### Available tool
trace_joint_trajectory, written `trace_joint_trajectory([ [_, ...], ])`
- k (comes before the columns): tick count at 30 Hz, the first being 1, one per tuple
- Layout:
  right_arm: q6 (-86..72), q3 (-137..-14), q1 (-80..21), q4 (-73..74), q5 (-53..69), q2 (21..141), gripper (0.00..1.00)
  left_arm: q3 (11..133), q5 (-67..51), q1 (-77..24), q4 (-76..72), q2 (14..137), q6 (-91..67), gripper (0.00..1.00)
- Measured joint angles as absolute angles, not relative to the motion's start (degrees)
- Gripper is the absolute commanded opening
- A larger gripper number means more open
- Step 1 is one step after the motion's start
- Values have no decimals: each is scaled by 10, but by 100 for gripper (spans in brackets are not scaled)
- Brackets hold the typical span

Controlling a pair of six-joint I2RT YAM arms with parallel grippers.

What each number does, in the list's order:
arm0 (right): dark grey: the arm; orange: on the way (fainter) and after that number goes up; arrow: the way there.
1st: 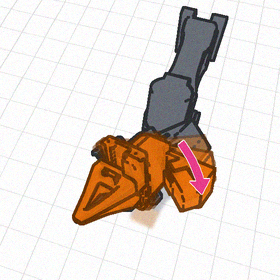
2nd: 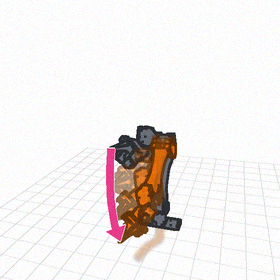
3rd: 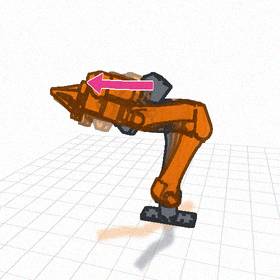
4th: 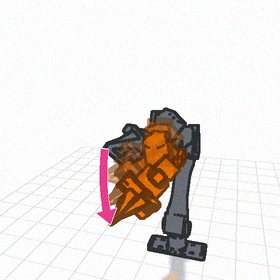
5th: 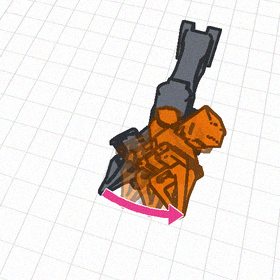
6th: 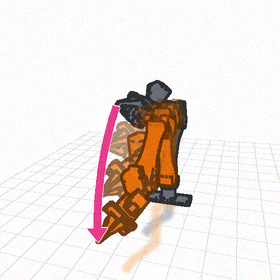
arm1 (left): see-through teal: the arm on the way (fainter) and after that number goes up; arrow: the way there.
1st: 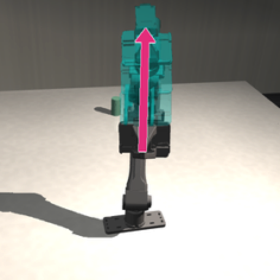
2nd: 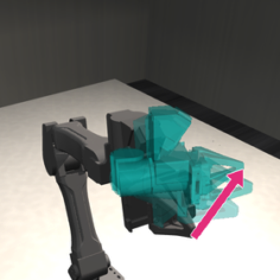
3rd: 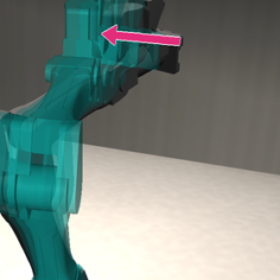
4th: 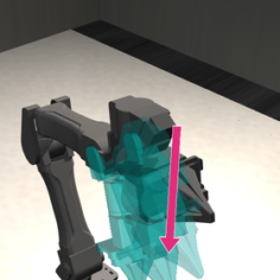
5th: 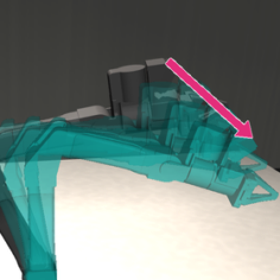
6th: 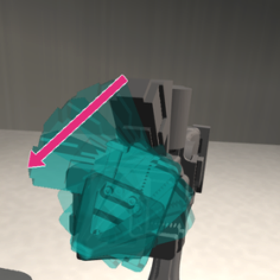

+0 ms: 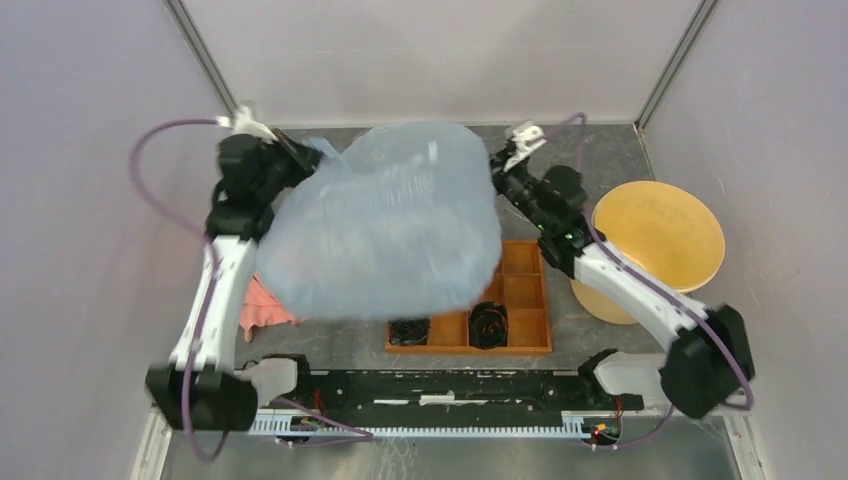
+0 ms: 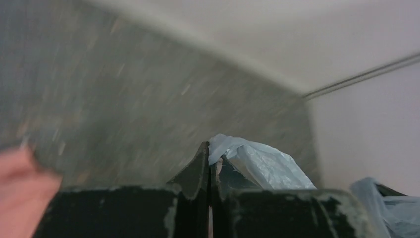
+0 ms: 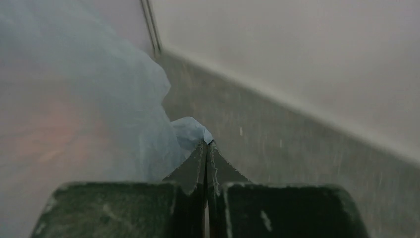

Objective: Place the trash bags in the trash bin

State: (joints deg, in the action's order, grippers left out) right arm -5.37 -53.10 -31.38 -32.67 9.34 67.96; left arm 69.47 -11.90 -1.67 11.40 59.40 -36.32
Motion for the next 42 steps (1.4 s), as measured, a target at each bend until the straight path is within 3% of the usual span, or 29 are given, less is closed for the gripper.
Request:
trace_joint_trajectory([
  [3,-72,-532,-297,-198,90,767,0,636,-135,11,207,721,-361,2],
  [5,-77,-546,-290,-139,92,774,0,632,-143,26,259,735,-361,2],
  [12,-78,-729,-288,-153,105,720,1,860,-152,34,194,644,-359,2],
  [19,-77,-736,-289,-209,105,667,1,880,-91,33,144,554,-331,2],
  [24,-88,-714,-289,-179,120,718,15,835,-62,34,171,601,-312,2],
  [33,-98,-756,-289,-60,163,794,52,810,-9,34,208,679,-289,2],
  [42,-83,-784,-289,40,180,799,71,738,18,34,158,679,-280,2],
])
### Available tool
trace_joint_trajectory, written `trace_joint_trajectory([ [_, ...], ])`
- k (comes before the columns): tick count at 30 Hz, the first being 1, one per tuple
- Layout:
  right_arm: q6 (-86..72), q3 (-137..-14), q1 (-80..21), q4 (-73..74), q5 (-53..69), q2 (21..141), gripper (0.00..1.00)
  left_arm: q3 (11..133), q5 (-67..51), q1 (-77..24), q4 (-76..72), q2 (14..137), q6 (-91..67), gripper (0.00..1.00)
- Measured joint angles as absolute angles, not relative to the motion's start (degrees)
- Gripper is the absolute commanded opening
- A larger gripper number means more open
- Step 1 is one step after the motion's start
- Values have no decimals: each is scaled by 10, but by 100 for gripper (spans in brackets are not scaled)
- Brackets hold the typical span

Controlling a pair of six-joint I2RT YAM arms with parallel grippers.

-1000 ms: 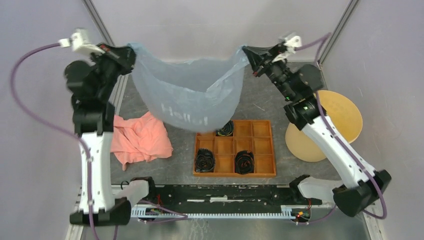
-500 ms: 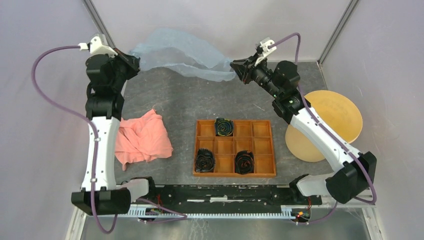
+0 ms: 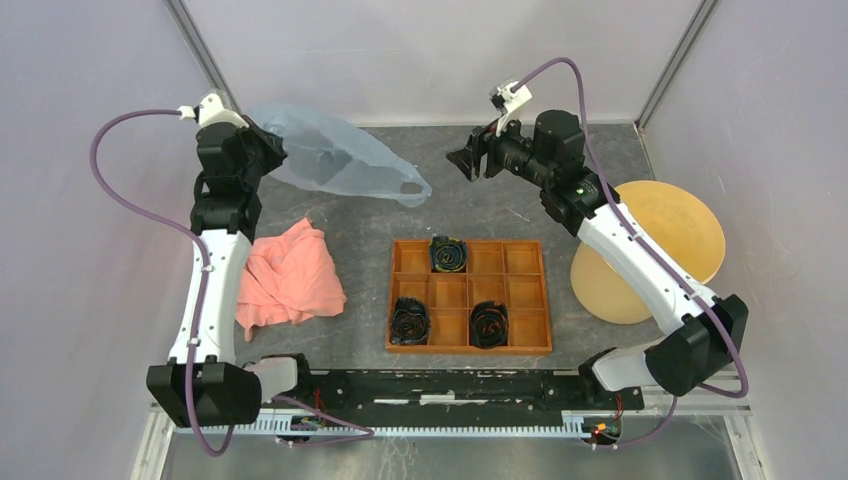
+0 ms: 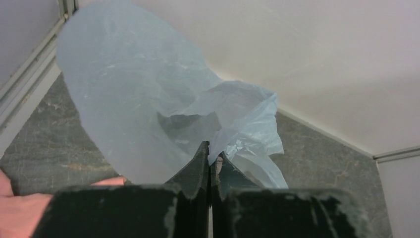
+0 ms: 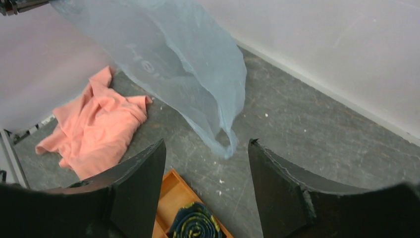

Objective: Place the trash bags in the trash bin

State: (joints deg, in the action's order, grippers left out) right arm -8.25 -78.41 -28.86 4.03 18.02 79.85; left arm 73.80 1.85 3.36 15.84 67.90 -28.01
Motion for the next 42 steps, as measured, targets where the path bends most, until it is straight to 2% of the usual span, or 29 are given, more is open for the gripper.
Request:
trace_joint_trajectory([
  [10,-56,-776,-309,131,178,800,84,689,10,34,155,687,-268,2],
  [21,-6,-699,-435,222,90,807,96,681,10,34,145,654,-253,2],
  [27,1,-606,-446,259,11,795,98,681,1,34,144,650,-253,2],
  [33,-39,-504,-446,276,-88,720,98,677,-22,34,142,637,-253,2],
  [39,-98,-471,-431,274,-168,689,98,674,-26,35,131,625,-253,2],
  [42,-111,-461,-399,262,-170,692,98,672,-31,35,131,625,-253,2],
])
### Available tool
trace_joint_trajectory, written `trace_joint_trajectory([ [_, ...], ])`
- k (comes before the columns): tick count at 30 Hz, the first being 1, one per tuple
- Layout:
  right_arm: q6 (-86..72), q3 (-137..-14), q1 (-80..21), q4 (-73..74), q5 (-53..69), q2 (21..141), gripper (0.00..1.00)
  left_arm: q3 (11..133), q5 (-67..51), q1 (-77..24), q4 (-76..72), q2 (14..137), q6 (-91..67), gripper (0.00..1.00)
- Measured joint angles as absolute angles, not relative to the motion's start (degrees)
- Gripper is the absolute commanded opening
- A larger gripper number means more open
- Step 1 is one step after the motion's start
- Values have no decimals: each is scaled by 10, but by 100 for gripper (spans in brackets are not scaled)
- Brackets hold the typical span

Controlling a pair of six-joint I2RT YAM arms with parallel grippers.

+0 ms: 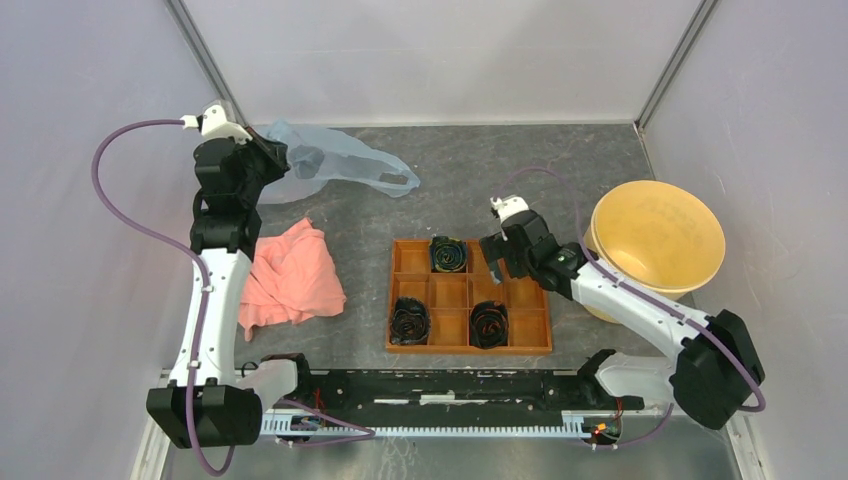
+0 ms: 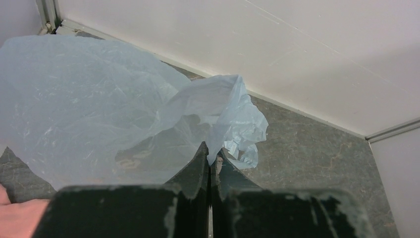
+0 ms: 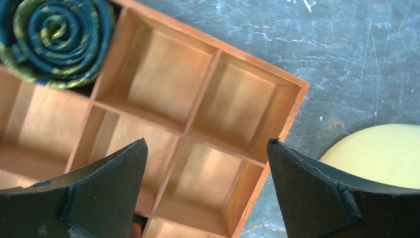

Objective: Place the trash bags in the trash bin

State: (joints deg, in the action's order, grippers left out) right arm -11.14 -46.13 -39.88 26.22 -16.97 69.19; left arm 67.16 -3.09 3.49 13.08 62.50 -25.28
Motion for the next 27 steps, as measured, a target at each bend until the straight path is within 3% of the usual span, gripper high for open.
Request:
trace_joint_trajectory([
  [11,-185,-485,-351,206,-158,813,98,670,-34,35,131,630,-253,2],
  [27,-300,-539,-348,83,-257,985,98,669,-67,71,130,635,-268,2],
])
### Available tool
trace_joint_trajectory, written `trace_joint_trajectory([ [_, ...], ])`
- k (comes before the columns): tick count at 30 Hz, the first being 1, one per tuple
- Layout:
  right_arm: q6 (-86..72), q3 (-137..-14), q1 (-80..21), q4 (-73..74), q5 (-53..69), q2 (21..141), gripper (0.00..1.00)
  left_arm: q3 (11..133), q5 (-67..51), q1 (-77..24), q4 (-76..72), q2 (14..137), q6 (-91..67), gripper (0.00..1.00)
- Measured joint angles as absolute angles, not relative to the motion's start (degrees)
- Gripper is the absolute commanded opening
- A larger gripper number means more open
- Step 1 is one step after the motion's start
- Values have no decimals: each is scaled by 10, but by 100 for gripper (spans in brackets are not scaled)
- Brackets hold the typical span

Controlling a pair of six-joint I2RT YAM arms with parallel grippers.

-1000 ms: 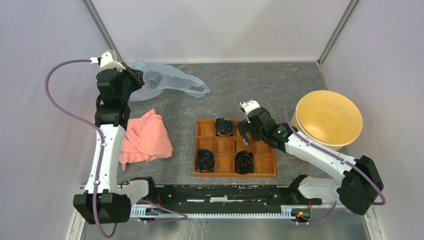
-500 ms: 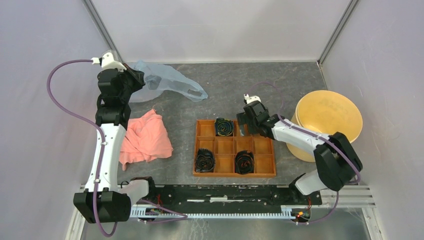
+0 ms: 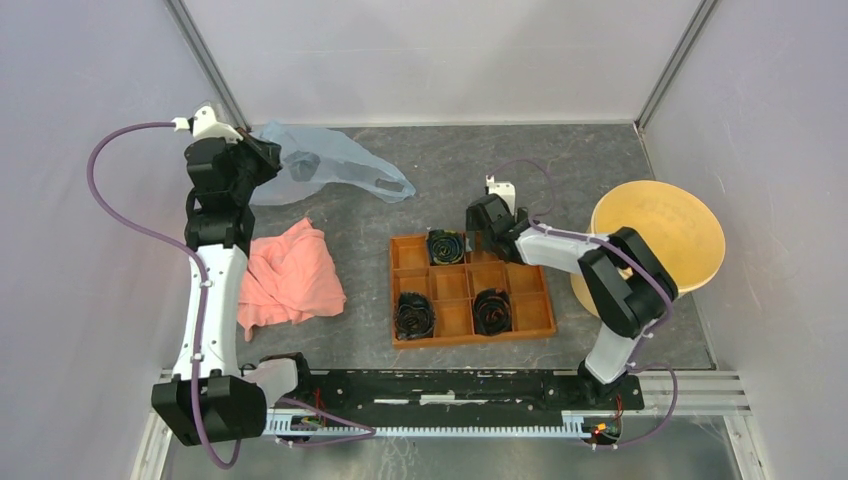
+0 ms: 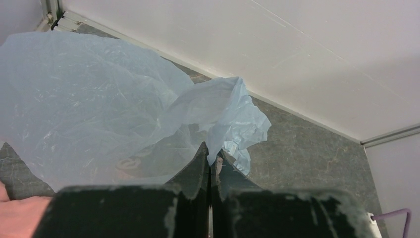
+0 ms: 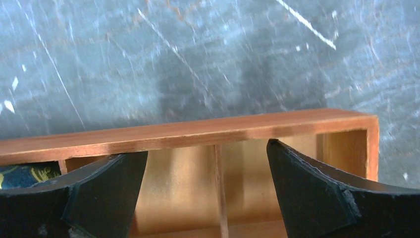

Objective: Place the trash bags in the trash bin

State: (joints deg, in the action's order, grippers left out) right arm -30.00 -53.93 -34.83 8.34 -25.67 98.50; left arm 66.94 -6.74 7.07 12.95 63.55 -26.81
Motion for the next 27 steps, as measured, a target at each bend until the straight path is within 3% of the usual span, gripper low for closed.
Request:
trace_joint_trajectory([
  [10,-319,-683,-315,33,-291,1112,98,666,-83,91,126,642,-285,2],
  [19,-321,-739,-282,25,-300,1155,98,666,-96,98,118,644,-291,2],
  [27,-293,-948,-233,62,-318,1288,98,664,-96,101,118,646,-291,2],
])
